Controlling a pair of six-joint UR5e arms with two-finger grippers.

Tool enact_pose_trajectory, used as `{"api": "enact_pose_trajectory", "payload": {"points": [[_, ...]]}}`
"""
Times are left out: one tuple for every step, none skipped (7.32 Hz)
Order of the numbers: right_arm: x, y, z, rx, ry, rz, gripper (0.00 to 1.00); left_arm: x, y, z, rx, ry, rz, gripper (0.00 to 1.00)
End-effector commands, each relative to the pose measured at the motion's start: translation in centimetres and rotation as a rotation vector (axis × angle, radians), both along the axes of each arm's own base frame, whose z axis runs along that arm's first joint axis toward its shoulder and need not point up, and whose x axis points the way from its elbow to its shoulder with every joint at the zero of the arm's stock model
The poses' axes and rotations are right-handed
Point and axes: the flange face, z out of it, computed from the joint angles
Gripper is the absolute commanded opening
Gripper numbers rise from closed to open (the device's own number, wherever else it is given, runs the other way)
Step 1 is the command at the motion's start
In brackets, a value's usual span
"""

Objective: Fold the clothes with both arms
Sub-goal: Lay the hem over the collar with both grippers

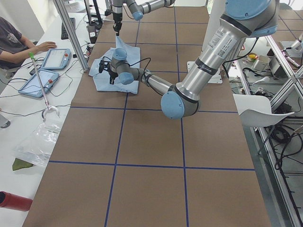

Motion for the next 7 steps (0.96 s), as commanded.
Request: {"api": "enact_pose_trajectory", "payload": {"points": [[0.7,-1.9,2.7,-0.006,0.014,0.011,0.0,1.0,-2.4,0.5,-0.003,0.002,-0.005,0.0],[0.6,-2.0,2.8,-0.009,0.016,0.01,0.0,1.5,-3.1,0.6,-0.003,0.002,-0.005,0.0],[0.5,-2.1,2.5,-0.007,0.016,0.009,0.0,1.8,-3.2,1.0,0.004,0.008,-0.004,0.0],[0.1,-2.5,2.0,-0.008,0.017,0.008,0.0,2.0,-3.5,0.7,0.005,0.009,-0.006,0.0],[-0.6,-3.0,1.8,-0.014,0.022,0.005,0.0,2.0,-3.5,0.7,0.005,0.009,-0.006,0.0],[-0.7,-3.0,1.8,-0.01,0.024,0.004,0.0,2.0,-3.5,0.8,0.004,0.008,-0.006,0.0],[-0.7,-3.0,1.7,-0.009,0.024,0.005,0.0,2.0,-3.5,0.8,0.004,0.008,-0.006,0.0]]}}
